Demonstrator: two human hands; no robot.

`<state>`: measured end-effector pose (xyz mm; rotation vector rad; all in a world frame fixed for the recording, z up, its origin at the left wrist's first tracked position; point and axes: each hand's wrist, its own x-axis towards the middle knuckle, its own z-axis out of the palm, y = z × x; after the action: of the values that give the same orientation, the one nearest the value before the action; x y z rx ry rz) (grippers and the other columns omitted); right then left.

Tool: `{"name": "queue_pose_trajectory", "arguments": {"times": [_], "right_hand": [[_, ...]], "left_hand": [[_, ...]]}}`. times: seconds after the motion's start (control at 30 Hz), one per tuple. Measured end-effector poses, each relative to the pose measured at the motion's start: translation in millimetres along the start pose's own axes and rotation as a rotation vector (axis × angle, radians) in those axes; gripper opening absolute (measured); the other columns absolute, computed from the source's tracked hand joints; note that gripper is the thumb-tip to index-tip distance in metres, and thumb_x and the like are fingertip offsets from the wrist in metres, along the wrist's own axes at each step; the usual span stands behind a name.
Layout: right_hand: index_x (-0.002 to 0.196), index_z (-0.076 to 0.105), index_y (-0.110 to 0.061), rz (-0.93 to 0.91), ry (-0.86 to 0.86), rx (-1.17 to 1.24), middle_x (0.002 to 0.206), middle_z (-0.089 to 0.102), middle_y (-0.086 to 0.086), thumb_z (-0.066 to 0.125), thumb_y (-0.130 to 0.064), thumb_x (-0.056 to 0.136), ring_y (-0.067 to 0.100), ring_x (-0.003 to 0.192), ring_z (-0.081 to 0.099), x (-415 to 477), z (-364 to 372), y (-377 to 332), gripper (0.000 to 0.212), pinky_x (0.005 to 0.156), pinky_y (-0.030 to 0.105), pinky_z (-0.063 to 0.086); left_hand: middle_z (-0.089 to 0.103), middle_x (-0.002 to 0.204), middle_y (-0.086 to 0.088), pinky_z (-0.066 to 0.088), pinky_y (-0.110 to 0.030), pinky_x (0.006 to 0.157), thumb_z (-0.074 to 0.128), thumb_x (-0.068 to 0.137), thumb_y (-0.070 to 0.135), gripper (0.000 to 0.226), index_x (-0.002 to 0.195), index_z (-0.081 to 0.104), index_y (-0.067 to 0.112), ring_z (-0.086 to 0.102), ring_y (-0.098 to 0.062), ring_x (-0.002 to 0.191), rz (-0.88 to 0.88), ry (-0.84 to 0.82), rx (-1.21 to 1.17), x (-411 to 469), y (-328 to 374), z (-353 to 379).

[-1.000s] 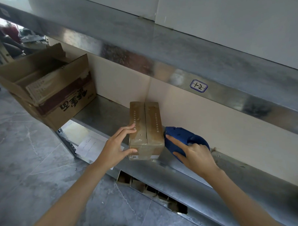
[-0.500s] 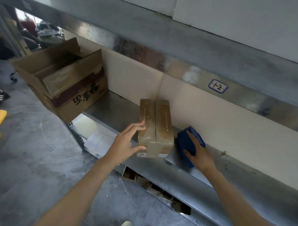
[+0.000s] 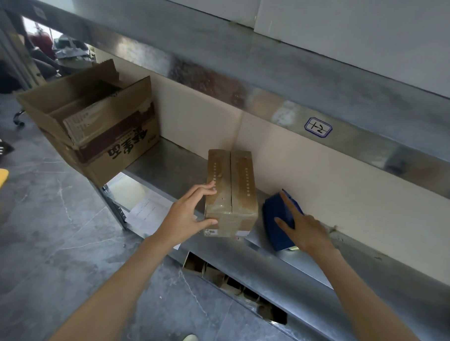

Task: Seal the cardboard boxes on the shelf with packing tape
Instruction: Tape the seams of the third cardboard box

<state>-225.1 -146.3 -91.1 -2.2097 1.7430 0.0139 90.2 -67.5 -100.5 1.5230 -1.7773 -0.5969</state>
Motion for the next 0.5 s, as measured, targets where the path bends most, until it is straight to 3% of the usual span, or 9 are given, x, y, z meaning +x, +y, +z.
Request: {"name": "queue_pose_trajectory", "arguments": {"times": [0.07, 0.13, 0.23, 0.3, 0.4, 0.5], "right_hand": [[0.151, -0.008, -0.048, 0.046, 0.085, -0.131, 0.068, 0.057, 0.000, 0.031, -0.060, 0.098, 0.020, 0.059, 0.057, -5.9, -12.5, -4.7, 0.068, 0.056, 0.033, 0.052], [0.154, 0.000, -0.044, 0.019, 0.180, -0.139, 0.089, 0.062, 0.002, 0.032, -0.059, 0.098, 0.024, 0.072, 0.061, -9.8, -23.2, -10.8, 0.066, 0.065, 0.037, 0.055], [0.152, 0.019, -0.039, -0.212, 0.189, 0.132, 0.133, 0.052, 0.001, 0.045, -0.057, 0.095, 0.022, 0.117, 0.054, -14.5, -33.5, -31.6, 0.066, 0.093, 0.039, 0.049], [0.151, 0.027, -0.035, -0.404, 0.153, 0.231, 0.147, 0.043, -0.005, 0.049, -0.061, 0.089, 0.013, 0.133, 0.041, -14.2, -31.1, -49.3, 0.071, 0.108, 0.034, 0.040], [0.151, 0.032, -0.029, -0.552, 0.107, 0.204, 0.152, 0.038, -0.006, 0.054, -0.065, 0.082, 0.011, 0.138, 0.036, -8.3, -18.9, -67.9, 0.081, 0.111, 0.030, 0.037], [0.147, 0.042, -0.024, -0.554, 0.167, 0.201, 0.149, 0.042, -0.005, 0.055, -0.065, 0.079, 0.013, 0.134, 0.040, -1.1, -9.8, -73.0, 0.081, 0.105, 0.026, 0.038]], "left_hand": [[0.039, 0.146, 0.027, 0.029, 0.007, 0.090, 0.085, 0.072, 0.040, 0.071, 0.133, 0.051, 0.030, 0.043, 0.005, 0.129, 0.000, -0.009, -0.005, -0.3, 0.3, -0.6], [0.038, 0.146, 0.029, 0.029, 0.006, 0.091, 0.084, 0.072, 0.045, 0.071, 0.133, 0.051, 0.031, 0.041, 0.007, 0.130, 0.000, -0.013, -0.016, -0.1, 1.7, -1.8], [0.040, 0.147, 0.027, 0.030, -0.006, 0.102, 0.082, 0.071, 0.051, 0.072, 0.133, 0.053, 0.028, 0.041, 0.006, 0.133, 0.006, -0.017, -0.040, 0.4, 4.1, -3.0], [0.041, 0.145, 0.028, 0.033, -0.014, 0.106, 0.082, 0.071, 0.054, 0.071, 0.132, 0.054, 0.029, 0.041, 0.007, 0.133, 0.009, -0.017, -0.048, 0.9, 5.3, -4.0], [0.043, 0.144, 0.029, 0.035, -0.021, 0.109, 0.080, 0.071, 0.057, 0.069, 0.129, 0.056, 0.030, 0.042, 0.009, 0.131, 0.007, -0.022, -0.049, 3.3, 5.5, -7.7], [0.047, 0.142, 0.025, 0.039, -0.027, 0.111, 0.079, 0.073, 0.057, 0.065, 0.127, 0.060, 0.027, 0.043, 0.009, 0.130, 0.025, -0.018, -0.033, 6.2, 3.3, -11.2]]}}
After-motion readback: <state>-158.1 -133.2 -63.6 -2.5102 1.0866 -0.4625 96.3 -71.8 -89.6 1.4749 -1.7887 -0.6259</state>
